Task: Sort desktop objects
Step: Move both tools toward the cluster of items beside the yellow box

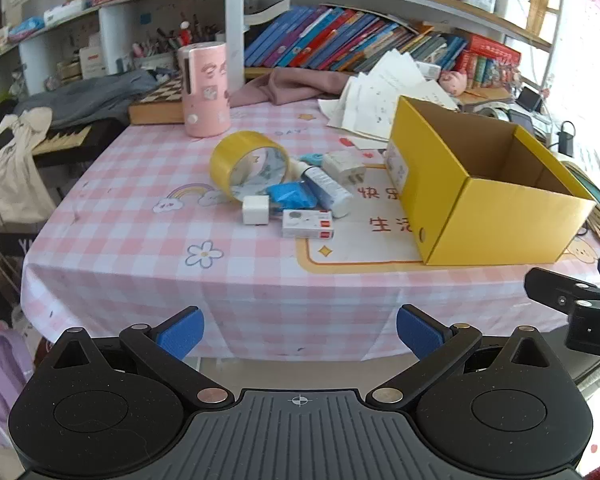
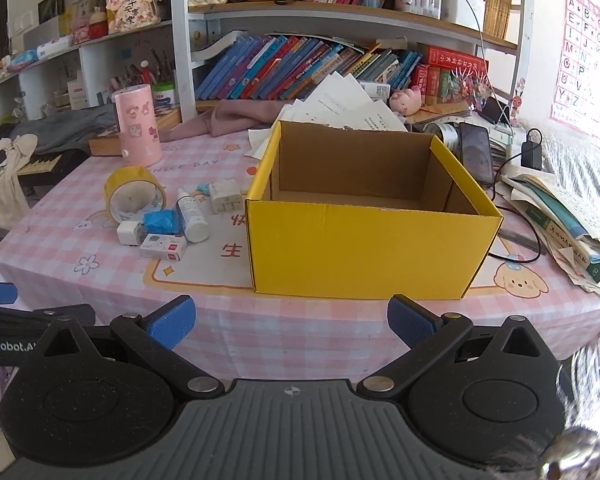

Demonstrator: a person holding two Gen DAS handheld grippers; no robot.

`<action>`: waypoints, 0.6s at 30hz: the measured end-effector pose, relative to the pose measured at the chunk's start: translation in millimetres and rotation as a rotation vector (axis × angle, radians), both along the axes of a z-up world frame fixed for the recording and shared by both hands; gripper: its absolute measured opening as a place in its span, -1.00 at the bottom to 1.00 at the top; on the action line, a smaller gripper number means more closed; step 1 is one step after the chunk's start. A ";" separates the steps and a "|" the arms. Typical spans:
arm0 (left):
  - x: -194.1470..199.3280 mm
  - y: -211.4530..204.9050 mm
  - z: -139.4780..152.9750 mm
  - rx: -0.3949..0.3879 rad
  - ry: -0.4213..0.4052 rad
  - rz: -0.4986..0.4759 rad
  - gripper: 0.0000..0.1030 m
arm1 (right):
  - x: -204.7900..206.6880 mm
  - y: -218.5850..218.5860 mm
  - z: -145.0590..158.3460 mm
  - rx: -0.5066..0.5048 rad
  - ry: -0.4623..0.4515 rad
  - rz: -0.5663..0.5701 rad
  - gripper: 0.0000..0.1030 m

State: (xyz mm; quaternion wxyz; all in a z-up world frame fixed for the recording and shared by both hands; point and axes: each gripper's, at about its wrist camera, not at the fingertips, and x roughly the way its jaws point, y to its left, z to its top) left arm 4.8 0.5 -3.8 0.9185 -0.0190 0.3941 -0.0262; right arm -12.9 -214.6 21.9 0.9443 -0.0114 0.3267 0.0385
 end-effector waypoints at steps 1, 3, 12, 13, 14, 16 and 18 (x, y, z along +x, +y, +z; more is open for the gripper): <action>0.0 -0.6 -0.3 0.001 0.001 -0.001 1.00 | 0.3 0.3 0.0 0.000 0.000 0.002 1.00; 0.0 -2.4 0.1 0.005 0.000 -0.007 1.00 | 0.4 1.1 -0.2 0.000 0.000 0.011 1.00; -4.4 4.5 3.9 -0.089 -0.046 -0.015 1.00 | -2.0 -2.1 0.5 0.075 0.004 0.064 1.00; -4.7 5.1 4.0 -0.099 -0.049 -0.014 1.00 | -2.1 -1.9 0.7 0.078 0.004 0.067 1.00; -4.9 5.5 4.1 -0.107 -0.052 -0.014 1.00 | -2.4 -1.8 1.0 0.081 0.003 0.071 1.00; -5.2 5.4 3.6 -0.116 -0.054 -0.015 1.00 | -2.8 -1.3 1.7 0.083 0.000 0.075 1.00; -4.1 4.1 1.8 -0.112 -0.042 -0.015 1.00 | -3.2 -0.8 1.9 0.081 -0.004 0.074 1.00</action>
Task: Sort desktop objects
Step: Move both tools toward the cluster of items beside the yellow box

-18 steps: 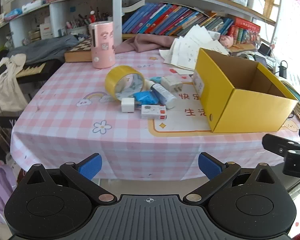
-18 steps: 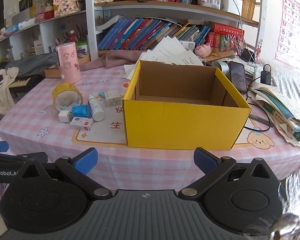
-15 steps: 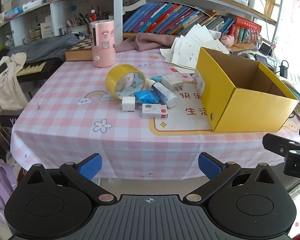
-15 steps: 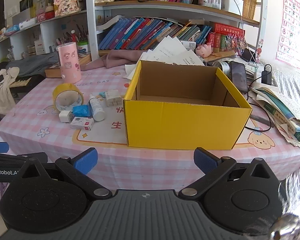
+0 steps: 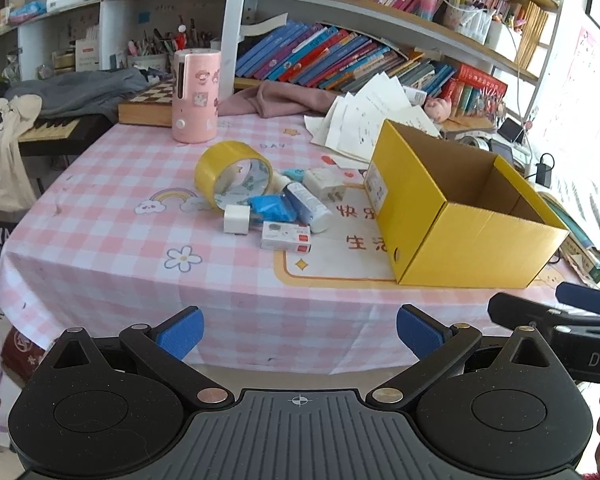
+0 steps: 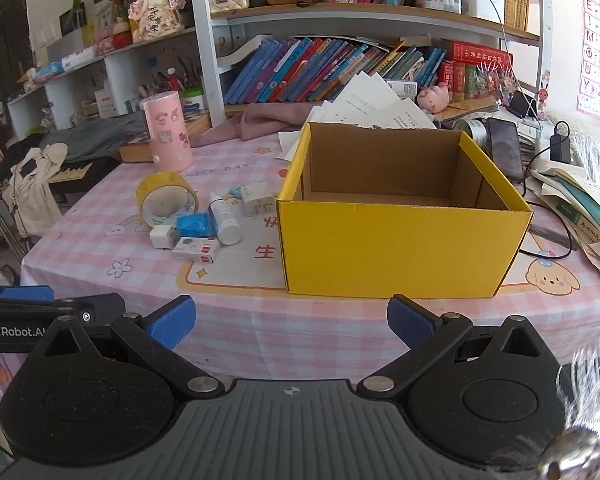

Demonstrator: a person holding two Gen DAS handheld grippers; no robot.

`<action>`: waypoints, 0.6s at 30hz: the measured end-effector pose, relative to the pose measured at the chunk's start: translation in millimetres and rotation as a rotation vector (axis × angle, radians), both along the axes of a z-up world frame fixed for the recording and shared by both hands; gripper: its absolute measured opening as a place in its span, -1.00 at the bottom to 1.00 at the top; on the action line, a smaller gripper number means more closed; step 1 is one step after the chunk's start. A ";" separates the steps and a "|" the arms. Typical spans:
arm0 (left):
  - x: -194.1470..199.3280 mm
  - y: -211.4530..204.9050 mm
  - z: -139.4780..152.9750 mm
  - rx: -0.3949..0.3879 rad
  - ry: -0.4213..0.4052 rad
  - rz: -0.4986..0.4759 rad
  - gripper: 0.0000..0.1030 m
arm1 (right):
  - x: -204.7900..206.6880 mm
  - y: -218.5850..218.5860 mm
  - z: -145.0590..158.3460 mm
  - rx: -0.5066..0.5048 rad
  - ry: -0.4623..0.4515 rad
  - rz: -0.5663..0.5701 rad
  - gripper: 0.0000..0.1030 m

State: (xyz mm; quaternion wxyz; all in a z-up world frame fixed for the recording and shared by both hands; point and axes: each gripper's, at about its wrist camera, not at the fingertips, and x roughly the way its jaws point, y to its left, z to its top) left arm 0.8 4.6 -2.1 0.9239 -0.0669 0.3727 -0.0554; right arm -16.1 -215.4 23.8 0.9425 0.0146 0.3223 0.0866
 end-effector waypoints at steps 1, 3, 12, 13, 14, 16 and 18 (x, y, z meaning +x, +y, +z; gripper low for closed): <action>0.2 -0.3 -0.8 0.002 0.004 0.001 1.00 | 0.0 0.0 0.1 -0.001 -0.001 -0.001 1.00; -0.1 0.1 -1.0 0.005 0.005 0.006 1.00 | 0.4 -0.1 0.0 -0.003 0.001 -0.006 1.00; -5.6 6.5 2.8 -0.010 -0.020 0.024 1.00 | 1.8 -0.7 -1.5 0.011 0.032 -0.004 1.00; -5.7 6.7 3.2 -0.006 -0.020 0.026 1.00 | 1.3 -0.7 -1.1 0.014 0.030 -0.004 1.00; -5.6 6.5 3.6 -0.001 -0.019 0.026 1.00 | 0.8 -0.4 -0.7 0.014 0.028 -0.003 1.00; -5.9 5.5 4.5 0.006 -0.019 0.013 1.00 | -0.2 1.2 -1.0 0.016 0.031 0.007 1.00; -7.2 3.7 5.7 0.015 -0.025 0.001 1.00 | -0.8 3.8 -1.2 0.011 0.034 0.014 1.00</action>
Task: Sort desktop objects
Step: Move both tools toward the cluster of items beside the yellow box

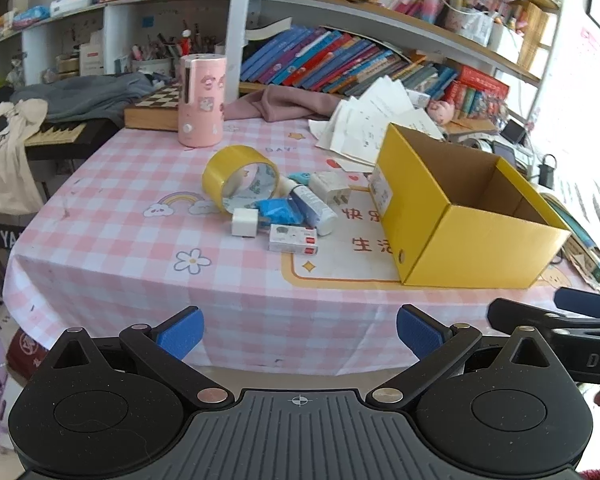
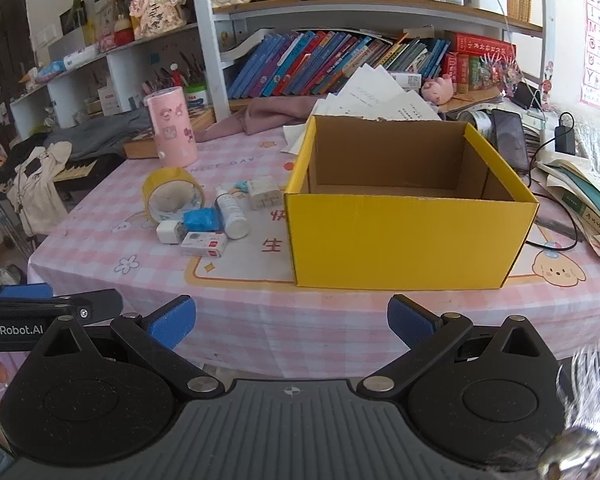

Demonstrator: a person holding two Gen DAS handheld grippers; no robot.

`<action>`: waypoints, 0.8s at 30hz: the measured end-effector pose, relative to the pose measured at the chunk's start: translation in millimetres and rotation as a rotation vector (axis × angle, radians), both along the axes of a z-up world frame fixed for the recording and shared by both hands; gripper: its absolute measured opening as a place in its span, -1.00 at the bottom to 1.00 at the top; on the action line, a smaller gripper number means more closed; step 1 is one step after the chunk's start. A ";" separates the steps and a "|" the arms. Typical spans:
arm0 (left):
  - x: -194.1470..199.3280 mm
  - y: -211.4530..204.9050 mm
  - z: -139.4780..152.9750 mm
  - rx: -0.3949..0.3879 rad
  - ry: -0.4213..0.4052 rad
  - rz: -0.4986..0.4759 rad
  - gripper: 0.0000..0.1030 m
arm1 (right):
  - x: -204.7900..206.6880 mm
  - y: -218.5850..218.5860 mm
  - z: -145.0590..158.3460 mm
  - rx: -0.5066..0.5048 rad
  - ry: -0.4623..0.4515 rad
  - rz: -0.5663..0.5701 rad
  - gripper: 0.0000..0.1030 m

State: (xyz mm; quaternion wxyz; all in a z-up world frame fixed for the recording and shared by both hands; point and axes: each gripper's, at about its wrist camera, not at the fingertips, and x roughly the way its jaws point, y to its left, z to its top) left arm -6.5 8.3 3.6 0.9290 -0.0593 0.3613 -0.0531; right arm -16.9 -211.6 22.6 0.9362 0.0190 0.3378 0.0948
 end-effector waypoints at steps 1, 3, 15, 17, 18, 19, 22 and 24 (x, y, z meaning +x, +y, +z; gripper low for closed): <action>-0.5 -1.2 0.6 0.011 -0.003 -0.002 1.00 | -0.4 1.1 -0.2 -0.002 0.001 0.005 1.00; -1.5 -3.5 1.7 0.037 -0.005 -0.010 1.00 | -1.3 2.6 -0.5 -0.001 0.004 0.017 1.00; -6.1 -0.9 2.5 0.100 0.007 0.008 1.00 | -3.5 8.9 -0.3 -0.013 -0.005 0.035 0.89; -6.4 -0.2 1.6 0.102 0.015 0.005 1.00 | -3.5 9.3 -0.6 -0.014 -0.002 0.034 0.89; -6.9 -0.3 1.0 0.108 0.019 0.006 1.00 | -3.1 10.1 -0.9 -0.015 0.001 0.033 0.89; -7.4 -0.6 0.6 0.114 0.021 0.006 1.00 | -2.9 10.9 -1.5 -0.018 0.004 0.033 0.89; -9.1 -1.1 0.6 0.119 0.019 0.002 1.00 | -2.8 12.9 -2.8 -0.020 0.011 0.035 0.89; -9.5 -1.7 0.1 0.128 0.022 0.001 1.00 | -3.1 14.0 -3.3 -0.023 0.013 0.039 0.89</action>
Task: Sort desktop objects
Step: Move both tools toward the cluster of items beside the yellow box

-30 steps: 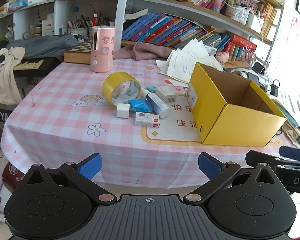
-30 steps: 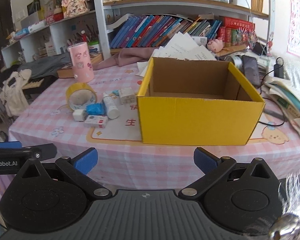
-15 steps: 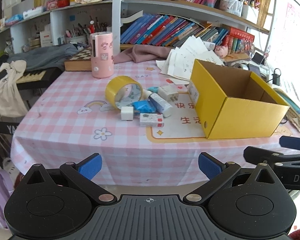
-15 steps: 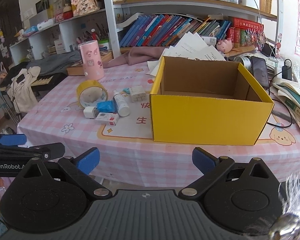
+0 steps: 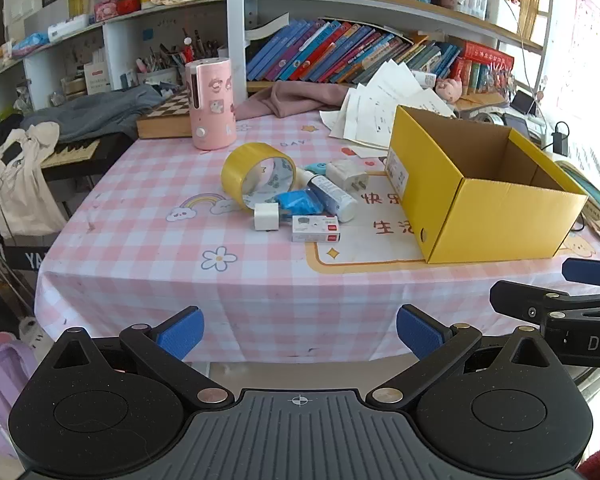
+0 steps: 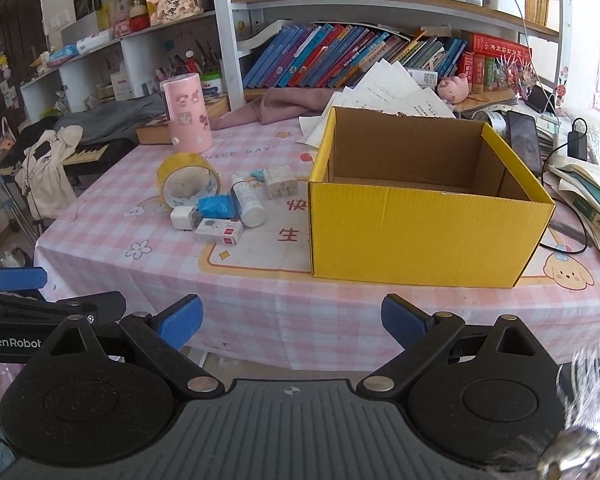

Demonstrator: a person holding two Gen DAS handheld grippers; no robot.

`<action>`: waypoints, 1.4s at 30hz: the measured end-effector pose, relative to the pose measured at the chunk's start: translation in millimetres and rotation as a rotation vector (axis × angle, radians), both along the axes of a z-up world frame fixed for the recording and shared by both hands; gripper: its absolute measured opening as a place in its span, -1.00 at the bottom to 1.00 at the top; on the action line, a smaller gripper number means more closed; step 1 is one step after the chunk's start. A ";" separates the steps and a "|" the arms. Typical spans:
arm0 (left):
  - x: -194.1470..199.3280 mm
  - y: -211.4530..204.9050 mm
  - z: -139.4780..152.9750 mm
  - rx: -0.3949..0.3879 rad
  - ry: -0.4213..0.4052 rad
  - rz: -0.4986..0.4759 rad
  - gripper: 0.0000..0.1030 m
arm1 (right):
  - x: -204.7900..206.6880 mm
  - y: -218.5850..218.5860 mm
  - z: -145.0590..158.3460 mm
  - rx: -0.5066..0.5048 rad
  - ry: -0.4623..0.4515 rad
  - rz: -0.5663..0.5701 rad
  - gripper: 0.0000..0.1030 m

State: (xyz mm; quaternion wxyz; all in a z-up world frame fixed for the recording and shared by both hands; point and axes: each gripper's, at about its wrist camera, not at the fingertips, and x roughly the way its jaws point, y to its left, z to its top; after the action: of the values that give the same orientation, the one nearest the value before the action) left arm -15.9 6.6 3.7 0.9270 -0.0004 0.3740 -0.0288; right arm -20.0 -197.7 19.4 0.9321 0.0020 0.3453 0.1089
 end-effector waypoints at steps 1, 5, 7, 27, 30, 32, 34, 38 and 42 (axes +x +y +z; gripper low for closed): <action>0.2 -0.3 -0.3 0.002 0.003 0.000 1.00 | -0.1 0.6 -0.1 -0.001 0.001 0.002 0.89; -0.1 1.8 -0.5 -0.011 0.003 -0.002 1.00 | -0.4 1.7 -1.1 -0.005 0.005 0.005 0.89; -1.3 3.6 -0.3 -0.025 -0.003 -0.002 1.00 | -0.2 2.0 -1.8 -0.008 0.008 0.005 0.89; -9.8 21.6 1.3 -0.022 -0.021 0.049 1.00 | 1.2 22.6 -1.1 -0.006 -0.012 0.073 0.62; -11.0 25.0 2.4 -0.017 -0.027 0.056 1.00 | 2.1 26.8 -0.9 -0.008 -0.014 0.083 0.62; -11.3 26.7 2.7 -0.010 -0.028 0.060 1.00 | 3.0 28.9 -0.7 -0.007 -0.015 0.087 0.62; -11.2 27.7 3.0 -0.002 -0.029 0.064 1.00 | 4.3 31.4 -0.6 -0.007 -0.016 0.090 0.62; -12.1 30.9 3.7 0.007 -0.033 0.069 1.00 | 6.1 36.5 -0.5 -0.007 -0.018 0.104 0.62; -11.7 34.8 2.6 0.024 -0.029 0.078 1.00 | 9.2 42.9 -0.2 -0.006 -0.021 0.121 0.62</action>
State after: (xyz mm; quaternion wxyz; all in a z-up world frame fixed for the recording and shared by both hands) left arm -27.6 41.4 6.3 0.9326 -0.0036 0.3607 0.0117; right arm -10.8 -154.8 19.2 0.9275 -0.0228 0.3351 0.1641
